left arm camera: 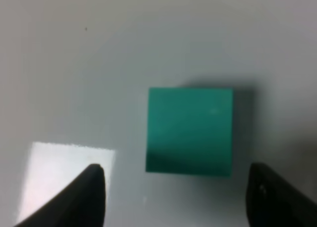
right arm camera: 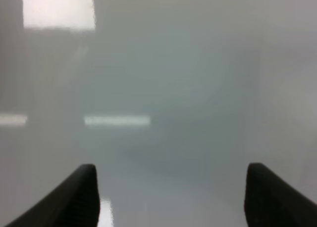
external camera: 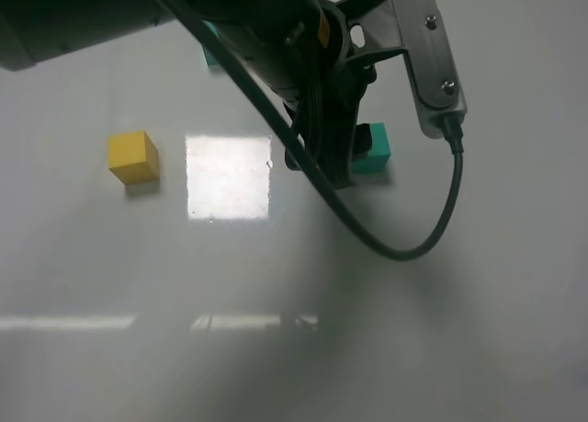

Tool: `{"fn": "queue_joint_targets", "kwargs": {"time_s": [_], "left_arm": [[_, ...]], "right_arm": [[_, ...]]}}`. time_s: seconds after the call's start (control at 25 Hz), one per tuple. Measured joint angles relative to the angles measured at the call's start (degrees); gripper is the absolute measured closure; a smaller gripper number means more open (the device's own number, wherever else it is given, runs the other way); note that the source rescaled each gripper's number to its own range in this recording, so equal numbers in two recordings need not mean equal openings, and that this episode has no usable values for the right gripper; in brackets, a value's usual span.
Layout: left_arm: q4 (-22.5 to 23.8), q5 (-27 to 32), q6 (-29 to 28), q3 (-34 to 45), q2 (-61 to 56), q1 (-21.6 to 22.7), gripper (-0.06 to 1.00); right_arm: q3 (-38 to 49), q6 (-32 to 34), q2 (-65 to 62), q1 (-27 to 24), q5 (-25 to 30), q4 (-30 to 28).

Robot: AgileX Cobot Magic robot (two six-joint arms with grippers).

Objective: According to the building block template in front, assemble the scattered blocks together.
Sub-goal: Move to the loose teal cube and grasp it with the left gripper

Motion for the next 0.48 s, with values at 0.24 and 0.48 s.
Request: {"fn": "queue_joint_targets", "kwargs": {"time_s": [0.24,0.48], "left_arm": [[-1.4,-1.3,1.3,-1.1,1.9,0.3,0.34],[-1.6,-2.1,1.4,-1.1,3.2,1.2,0.34]], "right_arm": [[0.0,0.0,0.0,0.0,0.0,0.0],[0.0,0.0,0.0,0.0,0.0,0.0]]}}
